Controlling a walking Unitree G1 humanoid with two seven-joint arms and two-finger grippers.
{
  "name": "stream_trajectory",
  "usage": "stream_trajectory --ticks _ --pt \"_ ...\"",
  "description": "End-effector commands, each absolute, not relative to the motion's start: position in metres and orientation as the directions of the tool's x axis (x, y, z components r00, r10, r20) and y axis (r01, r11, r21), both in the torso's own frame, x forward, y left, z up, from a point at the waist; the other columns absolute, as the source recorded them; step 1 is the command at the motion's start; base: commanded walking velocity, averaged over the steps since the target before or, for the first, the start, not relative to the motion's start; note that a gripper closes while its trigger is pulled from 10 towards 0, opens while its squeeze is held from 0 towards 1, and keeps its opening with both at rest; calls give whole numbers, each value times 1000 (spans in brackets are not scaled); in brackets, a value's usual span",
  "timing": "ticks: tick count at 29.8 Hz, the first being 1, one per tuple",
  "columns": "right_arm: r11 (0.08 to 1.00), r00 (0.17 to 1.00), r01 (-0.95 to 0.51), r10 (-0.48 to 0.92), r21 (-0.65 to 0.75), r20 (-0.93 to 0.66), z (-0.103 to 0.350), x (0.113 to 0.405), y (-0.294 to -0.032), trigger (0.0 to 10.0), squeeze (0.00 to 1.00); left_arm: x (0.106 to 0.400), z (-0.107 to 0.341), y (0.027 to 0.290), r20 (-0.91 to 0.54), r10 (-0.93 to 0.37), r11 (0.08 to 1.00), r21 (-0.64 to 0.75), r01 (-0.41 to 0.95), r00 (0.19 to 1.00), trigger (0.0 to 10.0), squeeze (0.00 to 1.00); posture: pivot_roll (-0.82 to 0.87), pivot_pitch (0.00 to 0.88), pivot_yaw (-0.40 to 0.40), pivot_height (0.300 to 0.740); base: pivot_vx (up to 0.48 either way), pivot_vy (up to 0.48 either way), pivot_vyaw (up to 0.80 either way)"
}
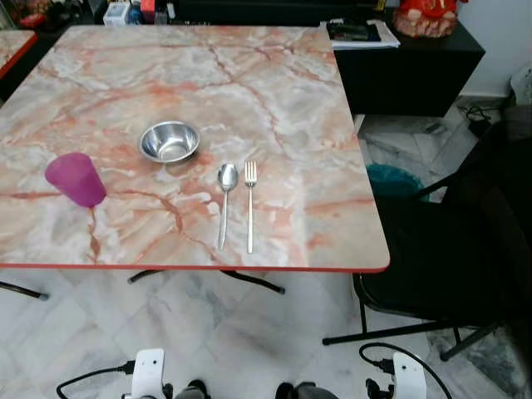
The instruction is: Setting the table
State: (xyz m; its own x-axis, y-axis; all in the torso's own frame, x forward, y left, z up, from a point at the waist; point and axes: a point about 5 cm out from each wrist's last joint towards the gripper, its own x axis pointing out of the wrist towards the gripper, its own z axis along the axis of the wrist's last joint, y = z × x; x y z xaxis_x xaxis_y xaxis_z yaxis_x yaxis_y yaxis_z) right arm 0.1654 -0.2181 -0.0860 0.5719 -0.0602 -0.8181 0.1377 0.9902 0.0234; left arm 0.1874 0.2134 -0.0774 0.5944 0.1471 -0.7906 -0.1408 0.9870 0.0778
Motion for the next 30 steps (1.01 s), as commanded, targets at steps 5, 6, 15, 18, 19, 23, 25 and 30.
stream_trajectory --ticks 5,6,15,18,19,23,25,30 --pt "990 552 143 -61 22 -832 -89 159 -219 10000 0 192 -63 249 -678 360 931 211 -299 641 10000 0 -45 207 -54 740 0 0 0" --pt "990 551 141 -60 22 -832 -89 159 -219 10000 0 191 -61 253 -664 388 918 220 -329 639 10000 0 -45 207 -54 740 0 0 0" --pt "991 552 134 -56 22 -832 -89 159 -219 10000 0 164 -43 309 -499 716 685 363 -632 489 10000 0 -37 207 -54 740 0 0 0" --pt "991 552 131 -54 22 -832 -88 160 -219 10000 0 158 -27 332 -391 826 548 392 -739 405 10000 0 -28 205 -56 740 0 0 0" --pt "991 551 132 -53 24 -833 -88 160 -219 10000 0 158 -13 345 -312 877 469 395 -790 365 10000 0 -24 203 -57 740 0 0 0" --pt "990 554 136 -56 23 -830 -88 161 -219 10000 0 168 24 369 -129 942 336 340 -878 311 10000 0 -22 199 -58 740 0 0 0" --pt "991 555 133 -56 22 -830 -88 161 -219 10000 0 173 36 374 -80 951 310 313 -898 300 10000 0 -22 199 -59 740 0 0 0" --pt "990 556 136 -57 23 -829 -88 162 -219 10000 0 192 86 386 117 950 256 237 -937 289 10000 0 -22 196 -60 740 0 0 0"
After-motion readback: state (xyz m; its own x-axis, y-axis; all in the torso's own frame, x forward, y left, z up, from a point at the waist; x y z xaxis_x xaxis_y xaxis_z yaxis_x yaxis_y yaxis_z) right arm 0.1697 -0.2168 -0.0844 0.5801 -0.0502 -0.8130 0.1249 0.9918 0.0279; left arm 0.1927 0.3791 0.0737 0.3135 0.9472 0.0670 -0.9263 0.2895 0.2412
